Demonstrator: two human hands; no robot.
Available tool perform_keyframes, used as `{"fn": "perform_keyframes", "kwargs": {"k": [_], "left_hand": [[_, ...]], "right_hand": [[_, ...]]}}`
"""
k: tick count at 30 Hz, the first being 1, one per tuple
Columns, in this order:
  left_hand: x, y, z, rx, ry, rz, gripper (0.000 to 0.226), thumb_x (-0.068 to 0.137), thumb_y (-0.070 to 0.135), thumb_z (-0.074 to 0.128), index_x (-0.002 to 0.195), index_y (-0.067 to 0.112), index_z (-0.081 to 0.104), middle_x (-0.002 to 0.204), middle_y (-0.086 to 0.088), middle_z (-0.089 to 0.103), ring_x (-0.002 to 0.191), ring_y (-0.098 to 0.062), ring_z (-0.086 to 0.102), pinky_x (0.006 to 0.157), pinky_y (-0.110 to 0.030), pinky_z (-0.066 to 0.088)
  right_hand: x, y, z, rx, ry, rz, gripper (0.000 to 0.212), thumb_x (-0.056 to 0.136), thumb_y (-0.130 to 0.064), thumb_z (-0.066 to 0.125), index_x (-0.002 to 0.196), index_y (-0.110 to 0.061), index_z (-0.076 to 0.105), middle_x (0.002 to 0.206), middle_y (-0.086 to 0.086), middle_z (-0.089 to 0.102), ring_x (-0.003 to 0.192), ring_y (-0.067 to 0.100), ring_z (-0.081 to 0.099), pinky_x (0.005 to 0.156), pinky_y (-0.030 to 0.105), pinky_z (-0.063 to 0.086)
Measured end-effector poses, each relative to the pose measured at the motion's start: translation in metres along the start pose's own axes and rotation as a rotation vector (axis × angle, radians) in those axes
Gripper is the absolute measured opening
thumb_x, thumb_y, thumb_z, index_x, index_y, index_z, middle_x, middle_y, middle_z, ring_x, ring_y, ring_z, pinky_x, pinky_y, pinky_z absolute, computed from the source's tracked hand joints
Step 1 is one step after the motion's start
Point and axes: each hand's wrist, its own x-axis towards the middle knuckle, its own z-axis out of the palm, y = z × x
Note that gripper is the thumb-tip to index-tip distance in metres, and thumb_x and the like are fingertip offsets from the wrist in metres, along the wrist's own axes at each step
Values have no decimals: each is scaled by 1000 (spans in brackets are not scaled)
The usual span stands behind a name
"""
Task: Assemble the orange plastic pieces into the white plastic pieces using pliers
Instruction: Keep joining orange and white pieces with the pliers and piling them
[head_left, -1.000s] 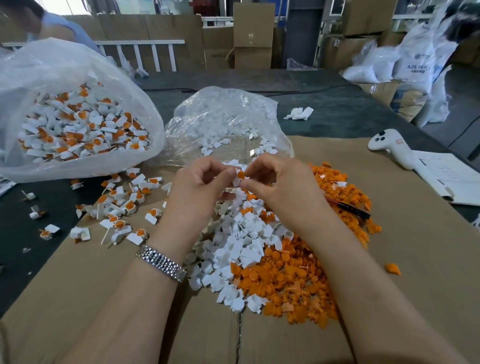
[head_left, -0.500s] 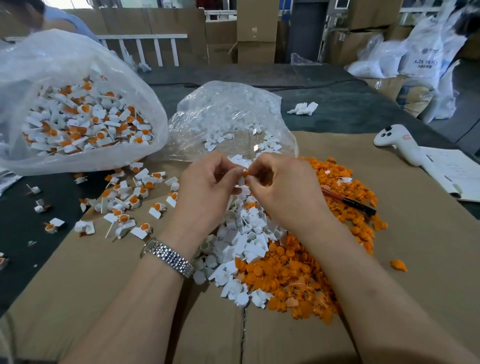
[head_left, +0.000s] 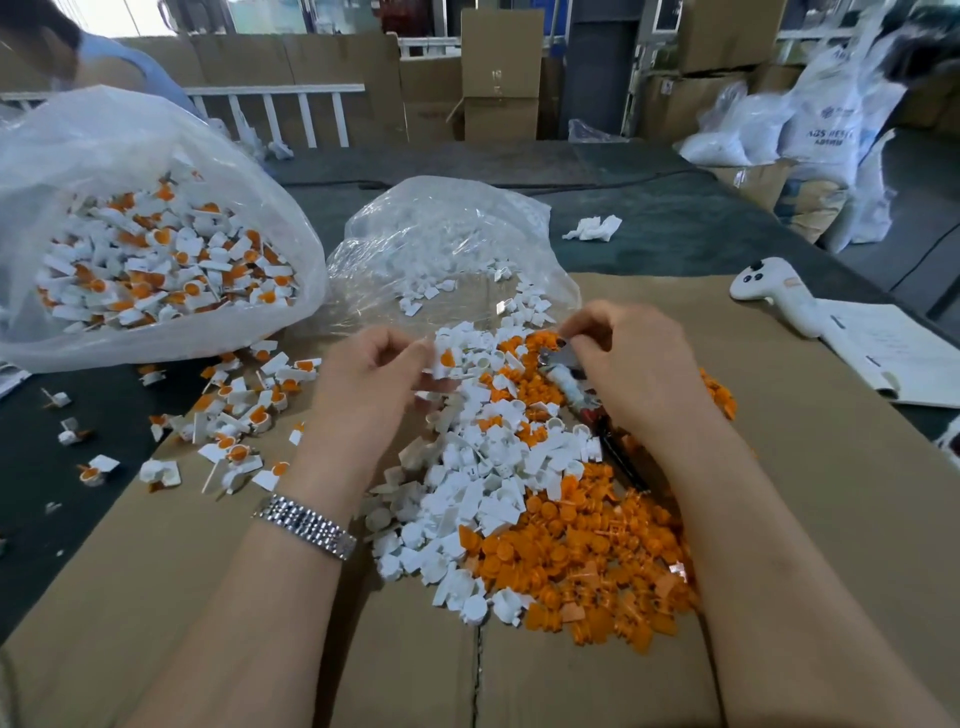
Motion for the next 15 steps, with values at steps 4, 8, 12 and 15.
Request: {"fn": "perform_keyframes", "kwargs": {"k": [4, 8, 12, 15], "left_hand": [[13, -9, -22, 588, 379, 221, 15, 97, 28, 63, 86, 18, 65, 78, 0, 71, 70, -22, 66, 56, -33, 49], [19, -15, -29, 841, 456, 218, 16, 95, 23, 65, 104, 10, 65, 109, -14, 62, 88, -32, 59, 67, -36, 42], [18, -16, -24, 810, 350, 299, 16, 93, 20, 66, 107, 12, 66, 117, -13, 55, 94, -31, 57, 76, -40, 47], [18, -15, -19, 743, 172, 311, 6, 94, 22, 67, 95, 27, 64, 105, 3, 61, 80, -10, 55, 63, -28, 39]], "right_hand": [[-1, 6, -2, -101, -59, -7, 22, 96, -12, 58, 105, -25, 74, 111, -5, 70, 98, 12, 62, 86, 30, 52], [-3, 3, 1, -117, -199, -95, 12, 94, -23, 67, 98, -30, 76, 108, -9, 67, 103, 12, 57, 87, 32, 49], [-7, -6, 6, -132, -282, -215, 5, 91, -34, 71, 95, -35, 74, 102, -11, 65, 105, 11, 51, 89, 34, 46], [-9, -8, 10, -351, -312, -248, 9, 93, -37, 67, 101, -37, 73, 113, -7, 61, 124, 18, 41, 99, 43, 41]]}}
